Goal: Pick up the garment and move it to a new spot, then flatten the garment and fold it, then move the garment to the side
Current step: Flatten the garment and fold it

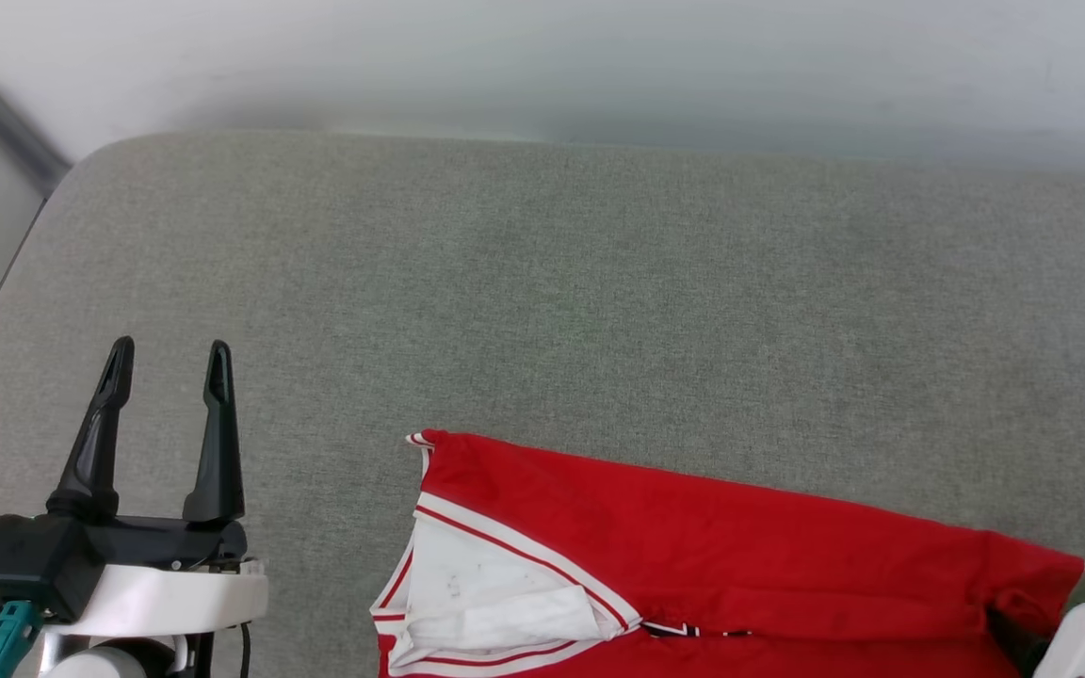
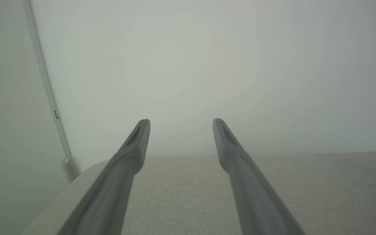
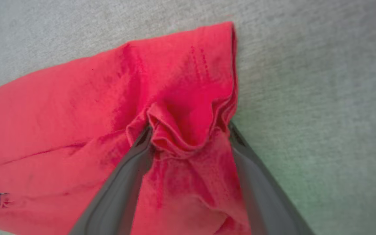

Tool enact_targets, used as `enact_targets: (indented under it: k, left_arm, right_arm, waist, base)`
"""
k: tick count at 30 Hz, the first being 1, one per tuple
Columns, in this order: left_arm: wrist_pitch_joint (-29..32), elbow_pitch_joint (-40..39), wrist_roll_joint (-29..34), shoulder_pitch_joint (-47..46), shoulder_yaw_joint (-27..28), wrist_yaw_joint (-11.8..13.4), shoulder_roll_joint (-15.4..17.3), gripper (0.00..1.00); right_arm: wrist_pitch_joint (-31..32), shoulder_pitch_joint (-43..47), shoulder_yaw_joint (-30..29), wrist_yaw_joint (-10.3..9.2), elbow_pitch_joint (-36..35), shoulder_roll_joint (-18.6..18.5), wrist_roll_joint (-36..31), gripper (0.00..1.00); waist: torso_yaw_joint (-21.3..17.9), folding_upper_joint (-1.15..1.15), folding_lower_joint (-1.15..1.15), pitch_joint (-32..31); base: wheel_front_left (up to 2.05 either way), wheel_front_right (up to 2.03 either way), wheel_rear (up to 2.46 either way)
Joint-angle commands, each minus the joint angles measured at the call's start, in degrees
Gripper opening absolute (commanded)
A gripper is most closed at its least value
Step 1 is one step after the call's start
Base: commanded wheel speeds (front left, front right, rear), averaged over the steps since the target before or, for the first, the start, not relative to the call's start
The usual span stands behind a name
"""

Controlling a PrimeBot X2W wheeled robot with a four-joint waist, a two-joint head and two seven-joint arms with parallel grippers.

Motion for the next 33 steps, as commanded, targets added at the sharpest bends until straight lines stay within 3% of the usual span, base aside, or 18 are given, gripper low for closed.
enact_targets:
  k: [1,5,6,7,8,9,17,27,33]
  left_arm:
    - [-0.13,0.12,0.36,-0.43,0.4,-0.32,-0.32,1.0]
    - [-0.12,0.25,0.88,0.89,1.63,-1.03,-0.98,1.0]
    - [-0.12,0.27,0.92,1.1,1.95,-1.2,-1.06,1.0]
    - [-0.12,0.25,1.06,1.18,2.25,-1.36,-1.16,1.0]
    - [-0.12,0.2,1.18,1.26,2.56,-1.35,-1.24,1.0]
    - [-0.12,0.16,1.33,1.4,2.78,-1.42,-1.33,1.0]
    - [-0.12,0.26,1.86,1.51,3.0,-1.74,-1.85,1.0]
    - [-0.12,0.35,1.56,1.39,2.42,-1.83,-1.63,1.0]
    - [-0.12,0.68,1.41,1.87,2.27,-1.84,-1.75,1.0]
  right_arm:
    - [1.68,1.75,4.31,0.8,3.21,4.63,1.64,1.0]
    - [1.26,2.76,6.39,0.79,2.94,4.61,3.73,1.0]
    - [1.08,2.98,6.74,0.79,2.74,4.54,4.17,0.85]
    - [0.67,3.09,6.88,0.79,2.55,4.34,4.27,0.43]
    - [0.12,3.01,6.8,0.78,2.3,3.99,4.07,0.14]
    - [-0.61,2.88,6.55,0.76,2.13,3.53,3.63,0.0]
    - [-5.87,0.79,2.71,0.36,1.8,-0.42,1.75,0.0]
    - [-9.68,-2.79,-7.4,0.39,3.54,-5.42,-4.58,0.0]
    - [-8.59,-2.53,-6.38,0.42,2.57,-5.31,-4.56,0.0]
  waist:
    - [-0.06,0.0,0.01,-0.33]
    - [-0.37,0.0,0.01,-1.1]
    - [-0.47,0.0,0.01,-1.22]
    - [-0.6,0.0,0.01,-1.32]
    - [-0.73,0.0,0.01,-1.42]
    - [-0.85,0.0,0.01,-1.5]
    - [-1.62,0.0,0.01,-1.72]
    - [-2.0,0.0,0.01,-1.99]
    - [-2.11,0.0,0.01,-3.02]
  base:
    - [0.0,0.0,0.0]
    - [0.0,0.0,0.0]
    - [0.0,0.0,0.0]
    - [0.0,0.0,0.0]
    - [0.0,0.0,0.0]
    - [0.0,0.0,0.0]
    - [0.0,0.0,0.0]
    - [0.0,0.0,0.0]
    - [0.0,0.0,0.0]
